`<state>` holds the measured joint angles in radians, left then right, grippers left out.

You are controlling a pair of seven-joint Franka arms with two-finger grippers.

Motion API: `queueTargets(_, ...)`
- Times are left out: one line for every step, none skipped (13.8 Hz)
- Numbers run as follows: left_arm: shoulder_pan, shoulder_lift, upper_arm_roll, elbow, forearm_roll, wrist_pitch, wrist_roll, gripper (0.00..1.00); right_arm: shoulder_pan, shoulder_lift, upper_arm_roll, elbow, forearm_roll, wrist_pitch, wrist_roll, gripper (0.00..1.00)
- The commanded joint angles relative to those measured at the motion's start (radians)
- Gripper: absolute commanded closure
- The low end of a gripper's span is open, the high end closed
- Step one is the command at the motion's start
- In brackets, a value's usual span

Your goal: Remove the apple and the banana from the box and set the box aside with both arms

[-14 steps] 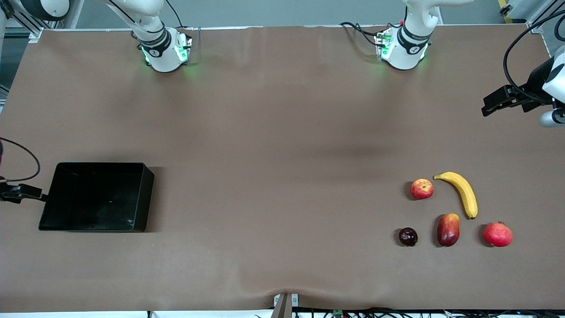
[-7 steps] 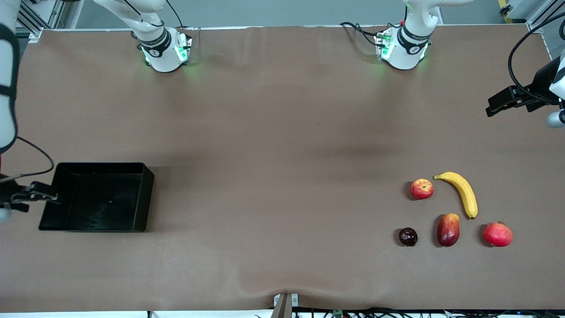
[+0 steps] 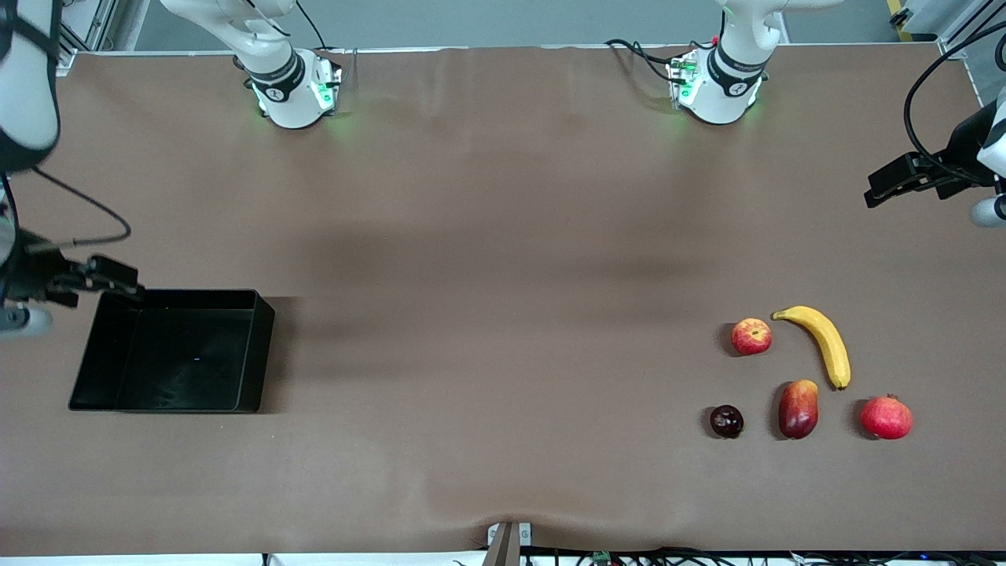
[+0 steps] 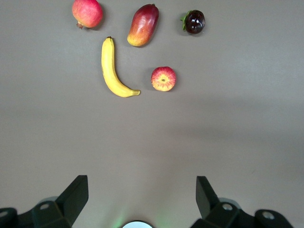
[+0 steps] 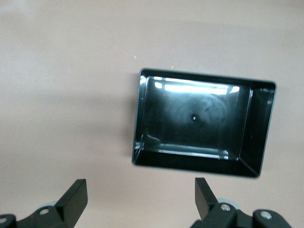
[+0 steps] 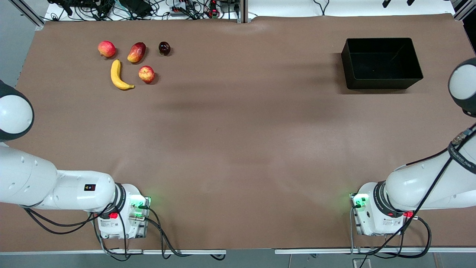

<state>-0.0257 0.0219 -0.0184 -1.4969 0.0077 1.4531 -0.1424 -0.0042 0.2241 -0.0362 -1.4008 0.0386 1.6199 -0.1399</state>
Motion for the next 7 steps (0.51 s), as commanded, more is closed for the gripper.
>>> queueTargets(0.004, -0.019, -0.005, -0.005, 0.002, 0.001, 0.015, 0.00, 0.009, -0.126, -0.004, -0.092, -0.016, -0.046, 0.074, 0.00)
queueTargets(0.003, -0.020, -0.006, -0.005, 0.002, 0.001, 0.015, 0.00, 0.012, -0.152, -0.002, -0.090, -0.016, -0.085, 0.133, 0.00)
queueTargets(0.003, -0.019, -0.008, -0.005, 0.002, 0.001, 0.015, 0.00, 0.012, -0.175, 0.001, -0.090, -0.014, -0.118, 0.178, 0.00)
queueTargets(0.001, -0.019, -0.008, -0.003, 0.003, 0.001, 0.015, 0.00, 0.006, -0.183, 0.007, -0.092, -0.013, -0.135, 0.195, 0.00)
queueTargets(0.001, -0.017, -0.008, -0.003, 0.003, 0.003, 0.015, 0.00, -0.008, -0.189, 0.024, -0.093, -0.012, -0.141, 0.197, 0.00)
queueTargets(0.001, -0.019, -0.008, -0.003, 0.003, 0.003, 0.015, 0.00, -0.013, -0.196, 0.024, -0.095, -0.012, -0.144, 0.198, 0.00)
queueTargets(0.001, -0.019, -0.008, -0.003, 0.003, 0.003, 0.015, 0.00, -0.014, -0.204, 0.024, -0.108, -0.011, -0.144, 0.198, 0.00)
